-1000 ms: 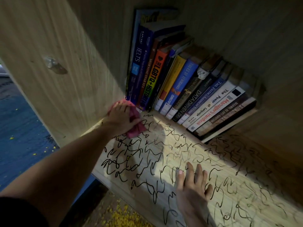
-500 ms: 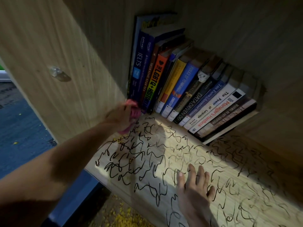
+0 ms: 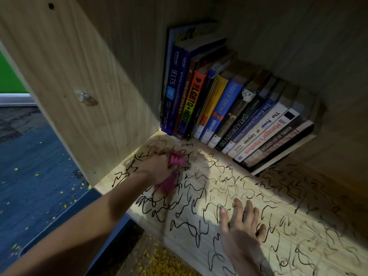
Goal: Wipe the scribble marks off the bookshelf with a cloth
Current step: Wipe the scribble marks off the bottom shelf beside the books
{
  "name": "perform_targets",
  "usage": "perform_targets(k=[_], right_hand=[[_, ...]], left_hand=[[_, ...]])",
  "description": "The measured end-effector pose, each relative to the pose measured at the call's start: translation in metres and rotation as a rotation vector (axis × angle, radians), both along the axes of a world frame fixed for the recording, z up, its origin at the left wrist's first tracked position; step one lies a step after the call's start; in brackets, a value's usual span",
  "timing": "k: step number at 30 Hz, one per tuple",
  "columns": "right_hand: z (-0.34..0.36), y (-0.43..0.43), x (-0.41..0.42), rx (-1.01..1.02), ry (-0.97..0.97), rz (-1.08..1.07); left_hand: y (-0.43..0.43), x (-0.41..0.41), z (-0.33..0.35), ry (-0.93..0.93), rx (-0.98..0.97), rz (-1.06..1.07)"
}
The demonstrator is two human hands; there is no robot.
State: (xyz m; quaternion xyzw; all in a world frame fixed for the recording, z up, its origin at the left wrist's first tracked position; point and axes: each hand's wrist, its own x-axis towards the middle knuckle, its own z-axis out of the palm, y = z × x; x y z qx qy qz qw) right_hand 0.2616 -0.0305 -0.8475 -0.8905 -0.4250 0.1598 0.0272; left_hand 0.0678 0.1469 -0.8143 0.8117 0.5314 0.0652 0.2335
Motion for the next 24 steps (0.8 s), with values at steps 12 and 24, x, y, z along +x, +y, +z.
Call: perform_targets(k=[12, 24], right_hand=[[-0.014, -0.002, 0.002, 0.053, -0.098, 0.007], [-0.009, -0.001, 0.0, 0.056, -0.07, 0.023]], left_hand=[[-0.011, -0.034, -0.028, -0.372, 0.022, 0.315], [-0.045, -0.107, -0.023, -0.186, 0.261, 0.078]])
